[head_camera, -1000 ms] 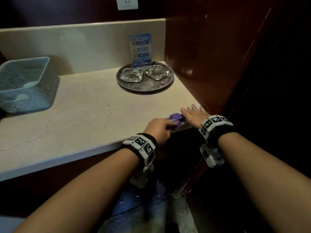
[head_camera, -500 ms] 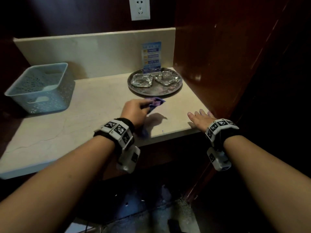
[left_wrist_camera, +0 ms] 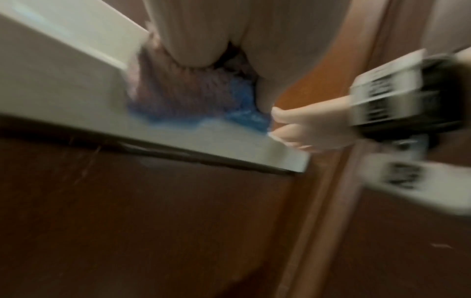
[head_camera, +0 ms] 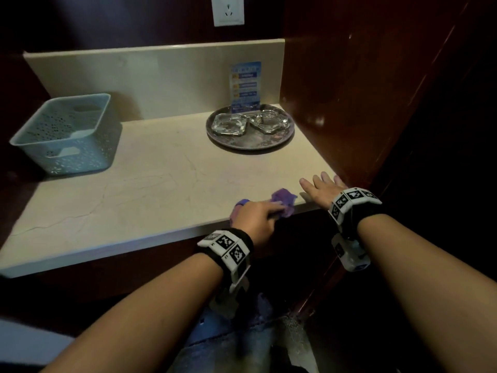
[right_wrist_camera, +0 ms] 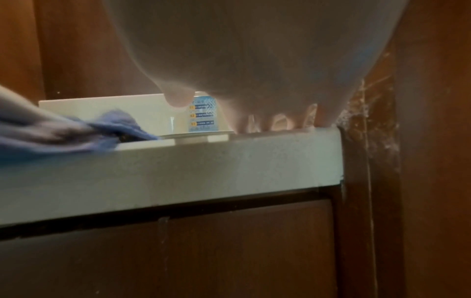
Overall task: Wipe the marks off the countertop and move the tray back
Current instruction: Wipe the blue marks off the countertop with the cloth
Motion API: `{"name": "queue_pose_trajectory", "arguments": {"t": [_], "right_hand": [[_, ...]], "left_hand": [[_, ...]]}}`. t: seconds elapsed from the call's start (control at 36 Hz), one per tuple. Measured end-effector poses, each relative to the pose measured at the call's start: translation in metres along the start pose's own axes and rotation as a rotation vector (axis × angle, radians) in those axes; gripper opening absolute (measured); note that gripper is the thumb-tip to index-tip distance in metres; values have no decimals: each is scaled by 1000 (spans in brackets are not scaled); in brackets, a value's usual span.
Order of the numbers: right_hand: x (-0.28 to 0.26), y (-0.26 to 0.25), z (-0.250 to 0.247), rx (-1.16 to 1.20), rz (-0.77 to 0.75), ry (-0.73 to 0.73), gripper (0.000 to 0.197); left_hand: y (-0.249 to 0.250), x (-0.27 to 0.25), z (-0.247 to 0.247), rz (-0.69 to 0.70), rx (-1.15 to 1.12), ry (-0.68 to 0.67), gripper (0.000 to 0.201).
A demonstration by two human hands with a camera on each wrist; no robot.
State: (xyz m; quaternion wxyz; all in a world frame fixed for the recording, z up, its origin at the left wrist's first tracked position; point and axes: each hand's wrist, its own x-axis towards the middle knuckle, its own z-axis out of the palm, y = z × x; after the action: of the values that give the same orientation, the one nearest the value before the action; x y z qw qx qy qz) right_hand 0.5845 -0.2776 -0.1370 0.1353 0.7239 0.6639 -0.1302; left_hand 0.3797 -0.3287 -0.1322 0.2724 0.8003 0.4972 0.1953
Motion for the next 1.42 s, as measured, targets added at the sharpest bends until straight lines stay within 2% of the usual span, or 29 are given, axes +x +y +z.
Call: {"name": "queue_pose_trajectory", "arguments": {"t": [0.08, 0.14, 0.31, 0.44, 0.56, 0.64, 0.69, 0.83, 0.92, 0.97, 1.0, 1.08, 1.19, 1.22, 1.28, 1.31, 1.42], "right_hand": [[-3, -1, -2, -30, -8, -10, 52], [-3, -1, -3, -38, -18, -18, 51], [-6, -1, -6, -20, -28, -34, 52], [-5, 0, -5, -1, -31, -36, 50], [2, 3, 0, 76, -17, -44, 60], [18, 9, 8, 139, 21, -66, 99], [31, 14, 16, 168, 65, -61, 110], [42, 14, 21, 153, 58, -63, 110], [44, 15, 22, 149, 57, -49, 110], [35, 10, 16, 156, 48, -37, 103], [29, 9, 14, 154, 40, -45, 96], [18, 7, 8, 166, 29, -42, 93], [10, 5, 4, 190, 14, -29, 70], [12, 5, 5, 195, 16, -31, 77], [14, 5, 6, 189, 48, -36, 104], [13, 4, 5, 208, 81, -33, 108], [-5, 0, 4, 274, 134, 50, 86]], "left_hand": [[4, -6, 3, -25, -81, -27, 29], [5, -3, -5, -55, -119, 1, 29], [-3, 16, -61, -114, -131, 254, 30], [-26, 24, -92, -183, 10, 336, 29], [-40, 22, -78, -248, 69, 244, 27], [-37, 20, -53, -251, 66, 176, 28], [-26, 20, -40, -212, 83, 155, 29], [3, 16, -15, -116, -3, 121, 29], [14, 6, 5, -51, -1, 19, 28], [17, 2, 12, -32, -75, -70, 25], [17, 2, 11, -26, -108, -72, 25], [12, 10, -5, -38, -135, 32, 26], [5, 29, -38, -64, -135, 161, 27], [5, 33, -45, -63, -121, 190, 27], [5, 39, -57, -49, -64, 226, 26], [5, 41, -60, -43, -28, 225, 25], [-2, 39, -52, -51, 119, 93, 39]]}}
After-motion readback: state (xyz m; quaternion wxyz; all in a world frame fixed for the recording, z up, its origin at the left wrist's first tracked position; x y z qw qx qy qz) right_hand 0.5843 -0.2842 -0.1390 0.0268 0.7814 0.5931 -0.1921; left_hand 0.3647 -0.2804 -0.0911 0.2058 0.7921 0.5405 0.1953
